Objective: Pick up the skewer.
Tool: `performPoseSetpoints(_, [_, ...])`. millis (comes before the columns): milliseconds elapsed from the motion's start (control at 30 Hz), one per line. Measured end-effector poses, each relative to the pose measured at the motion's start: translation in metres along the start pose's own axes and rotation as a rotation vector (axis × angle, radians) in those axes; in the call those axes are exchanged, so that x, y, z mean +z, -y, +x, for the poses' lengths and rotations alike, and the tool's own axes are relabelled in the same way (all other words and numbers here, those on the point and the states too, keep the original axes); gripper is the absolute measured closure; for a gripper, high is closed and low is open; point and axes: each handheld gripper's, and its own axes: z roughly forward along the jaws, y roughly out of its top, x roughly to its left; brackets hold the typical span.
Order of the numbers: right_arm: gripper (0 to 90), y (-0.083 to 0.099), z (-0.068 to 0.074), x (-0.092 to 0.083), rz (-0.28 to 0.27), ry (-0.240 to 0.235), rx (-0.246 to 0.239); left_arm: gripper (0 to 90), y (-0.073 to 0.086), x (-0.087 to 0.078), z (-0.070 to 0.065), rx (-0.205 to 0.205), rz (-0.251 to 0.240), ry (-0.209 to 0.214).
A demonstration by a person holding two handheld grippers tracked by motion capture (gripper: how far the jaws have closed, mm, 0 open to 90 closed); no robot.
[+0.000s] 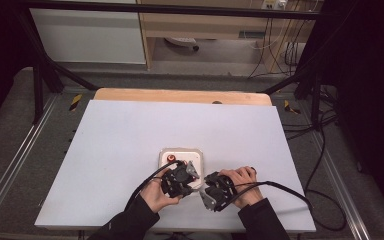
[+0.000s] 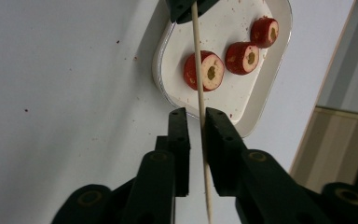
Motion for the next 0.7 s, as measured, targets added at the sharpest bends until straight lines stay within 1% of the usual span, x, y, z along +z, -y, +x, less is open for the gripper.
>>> performPoseSetpoints(33, [76.2,0.001,-0.001,-0.001,0.001,-0.001,0.035,88.4,0.002,-0.001,0.000,0.000,-0.006,-0.007])
performPoseSetpoints(67, [72.1,0.002,-0.002,-0.001,-0.008,-0.004,0.083,88.4,0.004,-0.002,0.000,-0.002,-0.013,-0.011])
performPoseSetpoints(100, [72.1,0.002,-0.002,-0.001,-0.008,-0.004,0.083,88.3,0.004,-0.002,0.000,-0.002,-0.013,-0.011])
performPoseSetpoints(133, [66.7,0.007,-0.004,-0.002,-0.025,-0.003,0.197,88.3,0.009,-0.004,0.000,-0.004,-0.017,-0.022])
performPoseSetpoints(167, [63.5,0.011,-0.005,-0.003,-0.035,0.000,0.239,88.3,0.012,-0.005,0.001,-0.006,-0.020,-0.027])
performPoseSetpoints(300, [54.1,0.027,-0.006,-0.006,-0.099,0.010,0.468,88.3,0.025,-0.010,0.004,-0.012,-0.021,-0.048])
performPoseSetpoints(367, [49.5,0.034,-0.006,-0.008,-0.126,0.013,0.560,88.3,0.031,-0.013,0.007,-0.024,-0.027,-0.057])
performPoseSetpoints(433, [45.9,0.041,-0.006,-0.009,-0.145,0.008,0.677,88.3,0.039,-0.016,0.009,-0.036,-0.042,-0.067])
performPoseSetpoints(467, [44.7,0.045,-0.005,-0.009,-0.153,-0.001,0.734,88.3,0.043,-0.017,0.010,-0.049,-0.061,-0.059])
performPoseSetpoints(533, [42.1,0.052,-0.004,-0.009,-0.165,-0.014,0.822,88.2,0.051,-0.022,0.011,-0.055,-0.084,-0.081])
performPoseSetpoints(600, [39.3,0.057,-0.003,-0.008,-0.164,-0.033,0.933,88.2,0.060,-0.027,0.013,-0.073,-0.116,-0.095])
performPoseSetpoints(633, [38.1,0.060,-0.002,-0.007,-0.166,-0.043,0.977,88.3,0.060,-0.027,0.013,-0.073,-0.116,-0.095])
performPoseSetpoints(667, [36.1,0.062,-0.001,-0.007,-0.169,-0.048,1.012,88.3,0.068,-0.031,0.015,-0.091,-0.148,-0.107])
performPoseSetpoints(700, [34.0,0.064,-0.001,-0.006,-0.171,-0.054,1.046,88.3,0.073,-0.032,0.016,-0.103,-0.162,-0.113])
